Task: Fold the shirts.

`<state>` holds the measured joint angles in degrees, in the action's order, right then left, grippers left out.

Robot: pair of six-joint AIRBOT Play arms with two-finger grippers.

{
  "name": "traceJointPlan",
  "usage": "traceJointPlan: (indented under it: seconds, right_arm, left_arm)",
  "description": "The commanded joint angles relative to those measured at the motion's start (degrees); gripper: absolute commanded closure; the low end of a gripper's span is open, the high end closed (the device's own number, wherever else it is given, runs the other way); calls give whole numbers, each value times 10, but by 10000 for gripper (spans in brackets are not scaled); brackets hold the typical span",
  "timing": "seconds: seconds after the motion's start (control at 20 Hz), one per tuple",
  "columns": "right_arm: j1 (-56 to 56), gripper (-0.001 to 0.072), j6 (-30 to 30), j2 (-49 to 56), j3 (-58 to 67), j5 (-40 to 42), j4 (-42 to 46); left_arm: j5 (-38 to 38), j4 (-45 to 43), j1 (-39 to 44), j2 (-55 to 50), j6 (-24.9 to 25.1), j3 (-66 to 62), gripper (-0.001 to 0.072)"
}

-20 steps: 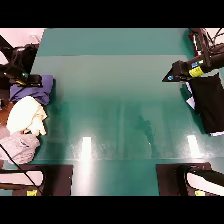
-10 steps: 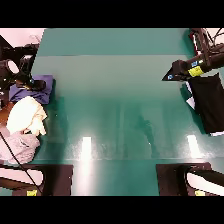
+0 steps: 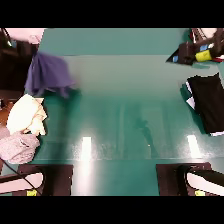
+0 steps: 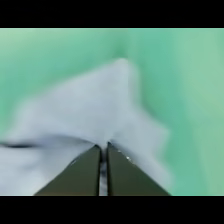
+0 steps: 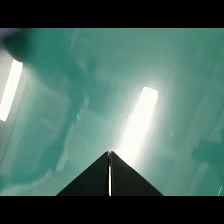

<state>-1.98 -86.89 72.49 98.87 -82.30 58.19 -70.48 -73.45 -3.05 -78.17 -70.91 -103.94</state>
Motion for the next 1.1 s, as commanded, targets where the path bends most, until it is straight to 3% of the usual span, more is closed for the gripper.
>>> traceJointPlan:
  seconds: [0.0,0.25,0.65,0.7,0.75,0.8,0.85,1.05]
  right_arm:
    - [0,694,0,0,69,54,3]
    - [-1,694,0,0,123,76,3]
    - [0,694,0,0,127,49,3]
    - [0,694,0,0,127,44,3]
    - [0,694,0,0,127,39,3]
    - [0,695,0,0,127,36,4]
    - [0,694,0,0,127,36,4]
    - [-1,695,0,0,127,36,4]
  left_arm:
    - [-50,108,76,61,42,-102,682]
    - [-31,172,201,43,54,-120,683]
    - [6,240,347,-156,48,-119,681]
    - [3,236,348,-168,40,-119,576]
    - [-3,221,342,-171,22,-119,273]
    - [-19,215,330,-170,10,-122,134]
    - [-53,214,308,-169,2,-133,163]
    - [-207,214,200,-155,-39,-109,165]
